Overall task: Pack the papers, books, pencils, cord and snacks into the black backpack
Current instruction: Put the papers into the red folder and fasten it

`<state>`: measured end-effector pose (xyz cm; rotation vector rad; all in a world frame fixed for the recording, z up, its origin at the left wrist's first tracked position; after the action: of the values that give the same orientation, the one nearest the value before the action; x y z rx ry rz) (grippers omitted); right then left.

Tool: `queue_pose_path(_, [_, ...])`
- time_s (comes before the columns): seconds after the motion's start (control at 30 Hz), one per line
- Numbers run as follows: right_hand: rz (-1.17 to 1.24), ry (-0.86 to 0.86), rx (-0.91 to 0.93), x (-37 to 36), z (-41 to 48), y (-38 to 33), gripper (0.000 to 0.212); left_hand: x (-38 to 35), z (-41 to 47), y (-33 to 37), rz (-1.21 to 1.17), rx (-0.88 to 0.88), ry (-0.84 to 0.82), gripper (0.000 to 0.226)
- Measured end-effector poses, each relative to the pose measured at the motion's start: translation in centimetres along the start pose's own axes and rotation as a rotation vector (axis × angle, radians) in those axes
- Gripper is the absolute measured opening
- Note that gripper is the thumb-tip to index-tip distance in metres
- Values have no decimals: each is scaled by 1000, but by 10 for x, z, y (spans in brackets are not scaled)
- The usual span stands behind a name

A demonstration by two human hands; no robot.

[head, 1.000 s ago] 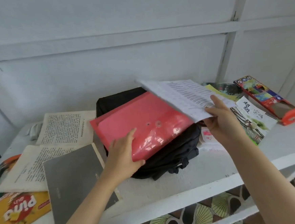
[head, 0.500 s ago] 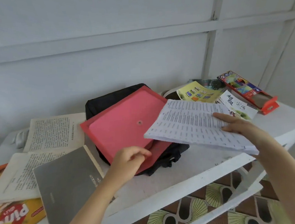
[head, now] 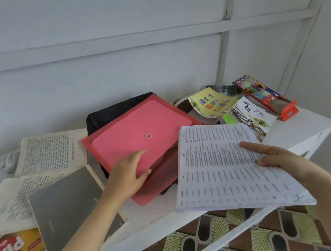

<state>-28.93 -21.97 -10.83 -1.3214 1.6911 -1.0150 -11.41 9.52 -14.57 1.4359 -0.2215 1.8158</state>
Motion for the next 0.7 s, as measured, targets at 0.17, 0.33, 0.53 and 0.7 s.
queue_pose_path(0.17, [10,-20,-10,9,2,9,52,3,5,4,107,-134,23,45])
queue_pose_path(0.33, [28,-100,18,16,1,14,56,8,13,2,104,-171,-40,61])
queue_pose_path(0.53, [-49,-172,75,28,4,20,53,9,18,0,164,-46,-98,62])
queue_pose_path(0.7, [-96,-227,65,36,8,26,52,17,14,1,40,-7,-160,48])
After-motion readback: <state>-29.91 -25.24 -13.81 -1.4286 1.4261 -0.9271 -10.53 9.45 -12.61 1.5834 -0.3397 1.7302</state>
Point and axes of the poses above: each hand's wrist, its own z-axis towards the middle knuckle, its own x-axis out of the back of the hand, y = z × x, the point moved 3 cm from there along z, towards the middle knuckle
